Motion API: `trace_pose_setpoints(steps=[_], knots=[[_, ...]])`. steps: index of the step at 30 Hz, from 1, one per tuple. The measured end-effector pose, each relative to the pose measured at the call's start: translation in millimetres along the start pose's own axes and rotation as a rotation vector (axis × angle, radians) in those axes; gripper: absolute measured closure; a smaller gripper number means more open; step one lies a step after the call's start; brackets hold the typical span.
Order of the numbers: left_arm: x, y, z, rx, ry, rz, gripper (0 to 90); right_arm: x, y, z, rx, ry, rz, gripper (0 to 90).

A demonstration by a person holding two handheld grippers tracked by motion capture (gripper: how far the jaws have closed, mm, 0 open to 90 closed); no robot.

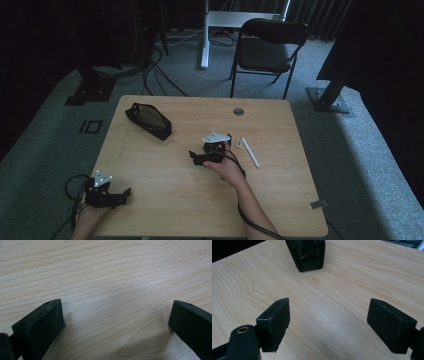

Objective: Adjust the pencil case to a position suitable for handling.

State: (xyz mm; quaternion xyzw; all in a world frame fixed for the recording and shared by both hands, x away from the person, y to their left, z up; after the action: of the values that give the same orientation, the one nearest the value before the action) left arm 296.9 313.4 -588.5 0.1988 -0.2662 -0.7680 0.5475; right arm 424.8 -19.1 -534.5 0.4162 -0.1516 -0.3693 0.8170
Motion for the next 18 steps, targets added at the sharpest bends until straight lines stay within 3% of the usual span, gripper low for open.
trace_pose_setpoints(steps=[18], knots=[[0.0,0.0,0.0,0.000,0.000,0.000,0.2,-12.9,21.0,-27.1,0.040,0.042,0.040,18.1]])
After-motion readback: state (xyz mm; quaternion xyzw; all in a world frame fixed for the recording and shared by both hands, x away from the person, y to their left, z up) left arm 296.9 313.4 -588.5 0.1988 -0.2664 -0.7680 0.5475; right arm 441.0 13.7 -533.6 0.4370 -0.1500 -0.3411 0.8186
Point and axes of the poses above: each handheld gripper's, and its own axes: z roughly backward along the jaws, y roughly out of its top, x roughly to its right, the point moved 5 cm from there along -z, roughly forward along the jaws, and after that the axes turned 5 degrees about -x, right-handed, at the moved point
